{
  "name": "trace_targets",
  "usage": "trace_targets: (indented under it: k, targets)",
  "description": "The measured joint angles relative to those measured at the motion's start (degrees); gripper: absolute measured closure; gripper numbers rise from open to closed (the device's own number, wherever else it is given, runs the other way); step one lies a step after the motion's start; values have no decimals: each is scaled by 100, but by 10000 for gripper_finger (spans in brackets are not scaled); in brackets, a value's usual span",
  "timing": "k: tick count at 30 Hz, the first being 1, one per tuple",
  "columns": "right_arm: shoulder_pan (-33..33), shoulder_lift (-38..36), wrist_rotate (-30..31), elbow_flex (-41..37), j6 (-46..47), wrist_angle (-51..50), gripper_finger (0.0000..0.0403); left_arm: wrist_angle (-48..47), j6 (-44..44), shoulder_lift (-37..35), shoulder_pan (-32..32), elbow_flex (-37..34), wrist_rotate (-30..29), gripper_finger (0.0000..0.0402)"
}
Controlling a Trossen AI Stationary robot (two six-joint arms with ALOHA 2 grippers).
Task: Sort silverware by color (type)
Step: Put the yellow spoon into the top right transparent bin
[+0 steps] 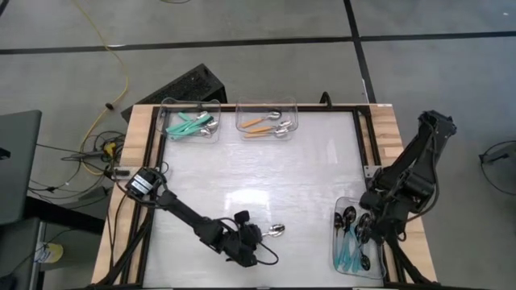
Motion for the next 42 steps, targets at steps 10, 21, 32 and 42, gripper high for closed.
trace_targets:
  k: [10,21,32,42]
  targets:
    - [-412,-193,752,0,420,333,181,-808,1439,-647,418,-441,-135,376]
    - [-763,-169,3106,0,-194,1495,181,-156,3594,-3694,2574,-2307,1475,376]
    - [-1739,-200,4631,0,-2473,1894,181,-942,5436,-3278,5479,-508,3103,376]
    - [-4207,-896,3519,-190,-5378,2098,184,-1367,6139,-1339,6431,1314,3805,376]
